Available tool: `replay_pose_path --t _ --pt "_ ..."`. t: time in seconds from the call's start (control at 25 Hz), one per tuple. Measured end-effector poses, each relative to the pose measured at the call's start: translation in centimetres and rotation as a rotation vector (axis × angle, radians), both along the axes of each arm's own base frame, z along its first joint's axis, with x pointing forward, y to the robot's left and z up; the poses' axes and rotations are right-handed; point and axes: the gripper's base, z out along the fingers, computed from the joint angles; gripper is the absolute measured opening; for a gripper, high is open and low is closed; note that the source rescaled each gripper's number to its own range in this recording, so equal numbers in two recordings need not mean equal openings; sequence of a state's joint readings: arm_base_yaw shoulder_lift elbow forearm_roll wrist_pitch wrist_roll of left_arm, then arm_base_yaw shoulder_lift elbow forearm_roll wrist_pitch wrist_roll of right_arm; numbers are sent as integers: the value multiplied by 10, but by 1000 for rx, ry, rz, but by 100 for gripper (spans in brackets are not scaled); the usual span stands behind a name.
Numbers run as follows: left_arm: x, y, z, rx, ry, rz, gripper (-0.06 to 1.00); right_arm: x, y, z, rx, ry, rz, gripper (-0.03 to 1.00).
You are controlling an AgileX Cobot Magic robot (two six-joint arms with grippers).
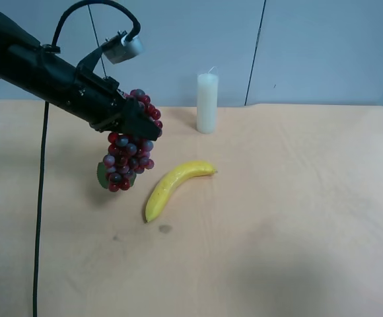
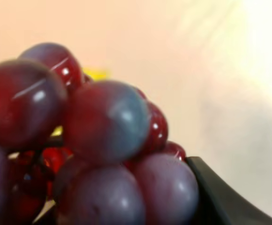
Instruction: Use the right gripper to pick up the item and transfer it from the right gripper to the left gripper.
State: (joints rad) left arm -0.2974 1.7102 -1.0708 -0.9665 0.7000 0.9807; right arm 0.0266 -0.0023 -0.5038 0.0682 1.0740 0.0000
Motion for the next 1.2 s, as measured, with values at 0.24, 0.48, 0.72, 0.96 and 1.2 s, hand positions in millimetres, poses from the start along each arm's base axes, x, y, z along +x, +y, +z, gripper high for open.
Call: replay_pose_path --t 0.24,0.48,0.72,0.96,1.2 --pt "1 13 -9 155 40 69 1 0 0 0 0 0 0 100" --pt "1 26 -16 301 76 141 0 0 0 0 0 0 0 100" --pt "2 38 -19 418 93 239 0 0 0 0 0 0 0 100" --pt "6 42 -19 439 67 283 0 0 0 0 0 0 0 100" --pt "9 41 -30 451 84 281 0 0 0 0 0 0 0 100"
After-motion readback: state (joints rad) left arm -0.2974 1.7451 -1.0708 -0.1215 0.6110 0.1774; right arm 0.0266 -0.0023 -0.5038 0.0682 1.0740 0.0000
